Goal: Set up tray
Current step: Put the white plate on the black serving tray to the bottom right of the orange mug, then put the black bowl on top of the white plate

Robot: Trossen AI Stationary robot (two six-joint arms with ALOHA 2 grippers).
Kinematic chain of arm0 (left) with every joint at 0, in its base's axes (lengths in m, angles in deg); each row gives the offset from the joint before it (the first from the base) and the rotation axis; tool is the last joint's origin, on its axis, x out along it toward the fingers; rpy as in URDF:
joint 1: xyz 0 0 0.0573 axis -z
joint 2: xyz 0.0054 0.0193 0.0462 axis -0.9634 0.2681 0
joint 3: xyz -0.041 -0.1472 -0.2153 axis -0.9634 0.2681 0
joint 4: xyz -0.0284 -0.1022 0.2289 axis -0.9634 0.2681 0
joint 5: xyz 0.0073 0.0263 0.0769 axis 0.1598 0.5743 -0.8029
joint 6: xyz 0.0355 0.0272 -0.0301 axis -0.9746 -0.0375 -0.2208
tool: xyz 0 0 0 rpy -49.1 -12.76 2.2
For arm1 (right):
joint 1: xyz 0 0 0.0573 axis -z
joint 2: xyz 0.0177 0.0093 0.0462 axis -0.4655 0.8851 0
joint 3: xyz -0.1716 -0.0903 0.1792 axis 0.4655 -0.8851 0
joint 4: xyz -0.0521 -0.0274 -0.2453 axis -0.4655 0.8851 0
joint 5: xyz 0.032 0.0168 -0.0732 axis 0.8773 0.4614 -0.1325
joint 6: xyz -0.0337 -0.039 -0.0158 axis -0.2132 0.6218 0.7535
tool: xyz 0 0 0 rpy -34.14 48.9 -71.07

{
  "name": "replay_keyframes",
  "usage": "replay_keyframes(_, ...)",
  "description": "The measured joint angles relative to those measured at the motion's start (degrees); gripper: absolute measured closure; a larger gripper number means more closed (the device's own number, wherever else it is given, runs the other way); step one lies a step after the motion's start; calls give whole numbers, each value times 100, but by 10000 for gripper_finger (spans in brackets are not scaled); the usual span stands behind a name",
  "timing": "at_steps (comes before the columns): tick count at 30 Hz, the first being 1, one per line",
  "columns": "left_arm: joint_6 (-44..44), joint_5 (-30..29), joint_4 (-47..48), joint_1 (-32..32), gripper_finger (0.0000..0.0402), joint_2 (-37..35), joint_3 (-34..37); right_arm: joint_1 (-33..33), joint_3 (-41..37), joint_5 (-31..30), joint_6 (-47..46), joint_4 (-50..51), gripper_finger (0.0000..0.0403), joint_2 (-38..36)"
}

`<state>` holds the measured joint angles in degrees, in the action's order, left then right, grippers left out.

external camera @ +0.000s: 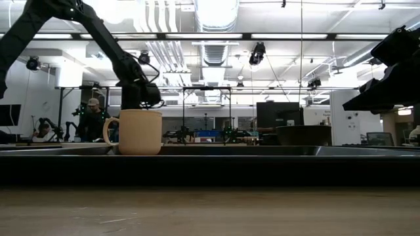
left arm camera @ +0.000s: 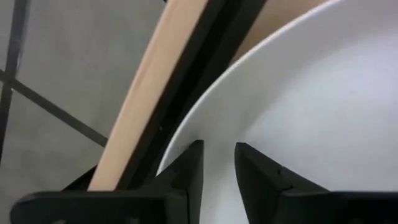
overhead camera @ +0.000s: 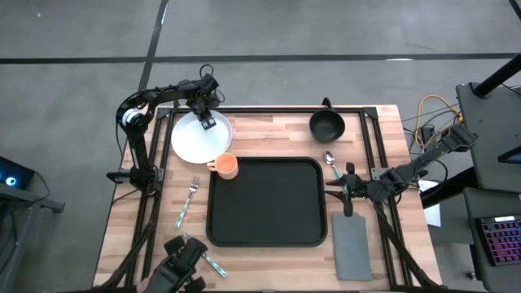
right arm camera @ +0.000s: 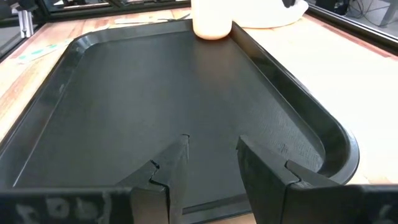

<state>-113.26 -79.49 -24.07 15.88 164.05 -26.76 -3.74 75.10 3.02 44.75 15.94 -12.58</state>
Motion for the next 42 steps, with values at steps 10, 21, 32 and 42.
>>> replay_keyframes(10,357,12,200,0,382,-224,-5,2,0,-5,24,0,275,2)
replay_keyframes(21,285,28,359,-230,301,-564,-18,1,0,-16,42,0,275,0)
replay_keyframes(32,638,-236,523,-697,282,-559,114,0,0,-16,44,0,275,2)
replay_keyframes(42,812,-228,505,-684,282,-555,294,0,0,-16,58,0,275,0)
